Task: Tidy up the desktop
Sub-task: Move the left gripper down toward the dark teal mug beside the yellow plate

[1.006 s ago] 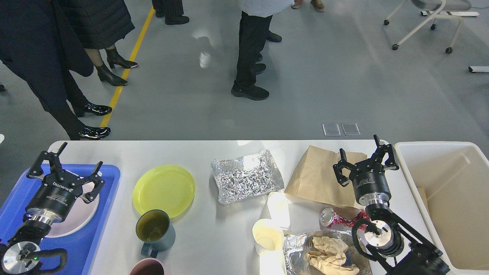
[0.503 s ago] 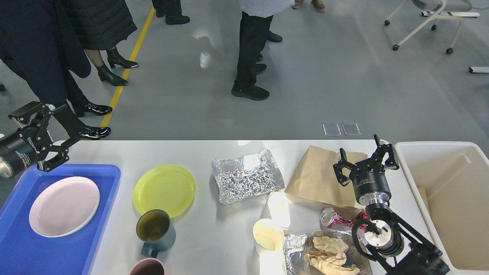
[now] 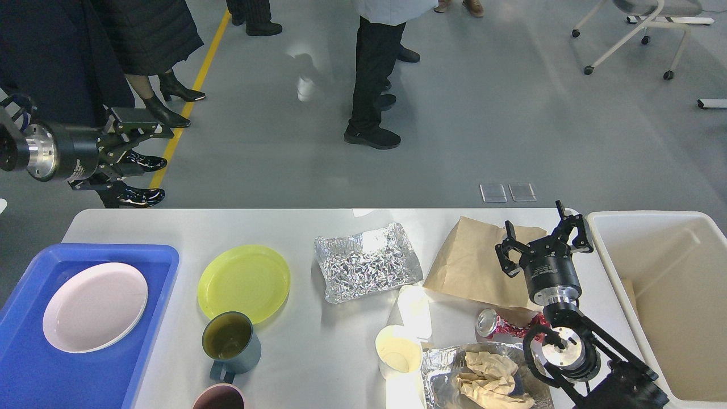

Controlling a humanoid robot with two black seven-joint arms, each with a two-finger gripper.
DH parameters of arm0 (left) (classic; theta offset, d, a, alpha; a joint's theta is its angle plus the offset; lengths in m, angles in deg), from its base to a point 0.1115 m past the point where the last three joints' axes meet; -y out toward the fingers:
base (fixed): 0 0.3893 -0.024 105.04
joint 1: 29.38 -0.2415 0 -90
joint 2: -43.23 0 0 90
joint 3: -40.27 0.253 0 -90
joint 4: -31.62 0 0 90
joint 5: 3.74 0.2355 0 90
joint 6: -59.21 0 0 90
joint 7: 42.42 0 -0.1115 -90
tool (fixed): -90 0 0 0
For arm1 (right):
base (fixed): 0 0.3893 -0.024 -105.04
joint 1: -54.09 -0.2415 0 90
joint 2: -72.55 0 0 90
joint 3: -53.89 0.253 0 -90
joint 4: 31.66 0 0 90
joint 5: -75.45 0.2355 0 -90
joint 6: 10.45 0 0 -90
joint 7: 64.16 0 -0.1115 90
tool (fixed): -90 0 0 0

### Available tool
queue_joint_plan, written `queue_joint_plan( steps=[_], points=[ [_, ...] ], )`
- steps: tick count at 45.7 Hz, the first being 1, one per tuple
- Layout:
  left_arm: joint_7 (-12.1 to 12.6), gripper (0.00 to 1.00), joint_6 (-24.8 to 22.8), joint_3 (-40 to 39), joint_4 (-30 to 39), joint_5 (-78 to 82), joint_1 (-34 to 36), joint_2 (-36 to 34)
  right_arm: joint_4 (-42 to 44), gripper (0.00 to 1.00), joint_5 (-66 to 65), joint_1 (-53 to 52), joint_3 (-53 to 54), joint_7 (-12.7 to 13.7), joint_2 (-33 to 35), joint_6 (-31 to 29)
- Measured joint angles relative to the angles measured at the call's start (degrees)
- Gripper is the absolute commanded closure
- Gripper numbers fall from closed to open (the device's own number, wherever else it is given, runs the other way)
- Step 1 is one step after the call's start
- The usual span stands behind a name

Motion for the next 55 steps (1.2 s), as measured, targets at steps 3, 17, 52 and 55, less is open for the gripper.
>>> queue_joint_plan(
  steps=[3, 17, 52, 55],
  points=[
    [-0.1, 0.04, -0.2, 10.9, 0.1, 0.0, 7.8, 4.3, 0.0, 0.00, 0.0, 0.0, 0.0, 0.0, 0.0, 0.0],
    [-0.4, 0.04, -6.1, 36.2, 6.9, -0.2, 29.0, 23.2, 0.0, 0.00, 0.0, 0.0, 0.0, 0.0, 0.0, 0.0],
    [-0.5, 0.04, -15.4, 47.5, 30.0, -13.9, 54.3, 37.7, 0.1, 0.00, 0.0, 0.0, 0.0, 0.0, 0.0, 0.0],
    [-0.4, 0.05, -15.5, 48.3, 32.8, -17.4, 55.0, 36.6, 0.1, 0.00, 0.0, 0.0, 0.0, 0.0, 0.0, 0.0]
  ],
)
